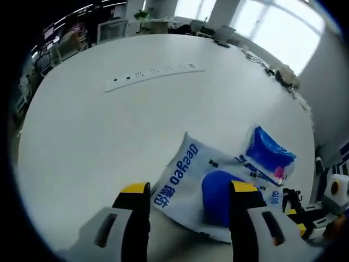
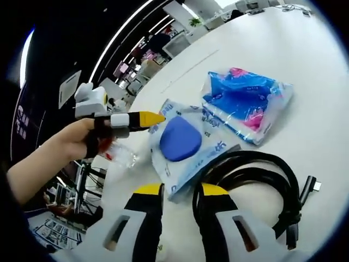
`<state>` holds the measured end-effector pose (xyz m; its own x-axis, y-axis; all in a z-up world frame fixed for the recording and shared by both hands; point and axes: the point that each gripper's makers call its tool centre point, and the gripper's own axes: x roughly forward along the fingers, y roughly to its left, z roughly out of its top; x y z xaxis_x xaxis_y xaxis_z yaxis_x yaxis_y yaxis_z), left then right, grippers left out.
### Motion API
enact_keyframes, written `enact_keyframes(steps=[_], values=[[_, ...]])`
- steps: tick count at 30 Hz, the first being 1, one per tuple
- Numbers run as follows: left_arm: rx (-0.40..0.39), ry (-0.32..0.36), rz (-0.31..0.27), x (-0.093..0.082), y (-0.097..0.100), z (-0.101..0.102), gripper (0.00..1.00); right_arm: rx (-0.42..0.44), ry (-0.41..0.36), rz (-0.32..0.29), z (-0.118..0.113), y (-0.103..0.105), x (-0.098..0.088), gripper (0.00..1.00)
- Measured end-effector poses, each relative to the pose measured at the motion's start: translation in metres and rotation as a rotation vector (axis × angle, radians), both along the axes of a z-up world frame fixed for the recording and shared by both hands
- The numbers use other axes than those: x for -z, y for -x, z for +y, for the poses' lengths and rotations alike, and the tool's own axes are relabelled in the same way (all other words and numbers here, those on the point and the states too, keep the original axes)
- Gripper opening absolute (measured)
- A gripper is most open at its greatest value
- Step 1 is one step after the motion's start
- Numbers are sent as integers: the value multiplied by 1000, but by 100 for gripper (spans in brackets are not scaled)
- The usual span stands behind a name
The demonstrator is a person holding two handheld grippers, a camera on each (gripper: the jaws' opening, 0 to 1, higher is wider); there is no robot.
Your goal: Arrange the tabletop items into an orderly group along one side of the table until the central work area is clear of visible clutter.
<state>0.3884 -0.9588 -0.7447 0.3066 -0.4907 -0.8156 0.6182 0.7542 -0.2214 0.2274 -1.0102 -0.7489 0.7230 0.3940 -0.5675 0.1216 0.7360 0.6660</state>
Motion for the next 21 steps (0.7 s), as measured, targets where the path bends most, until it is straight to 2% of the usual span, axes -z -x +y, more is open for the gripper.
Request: enact_keyframes(steps=[6, 10, 11, 12, 13, 16, 21], values=[[-10, -37, -11, 2, -2, 8, 32, 13, 31, 48, -4, 0, 7, 10], [-50, -70, -30, 1, -8, 21, 11, 0, 52, 74, -6, 0, 9, 4], [-80, -59, -29, -2, -11, 23, 7, -1, 58, 81, -7, 1, 9, 2], [-82, -32, -8, -5, -8, 19, 5, -5, 79, 83, -10, 2, 10, 1], [-76, -17, 8, -6, -8, 16, 4, -1, 69, 78, -9, 1, 9, 0], [-21, -78, -17, -5, -10, 20, 2, 22, 54, 82, -10, 1, 8, 0], [-71, -31, -2, -12, -7, 15, 1, 43, 40, 84, -12, 4, 5, 0]])
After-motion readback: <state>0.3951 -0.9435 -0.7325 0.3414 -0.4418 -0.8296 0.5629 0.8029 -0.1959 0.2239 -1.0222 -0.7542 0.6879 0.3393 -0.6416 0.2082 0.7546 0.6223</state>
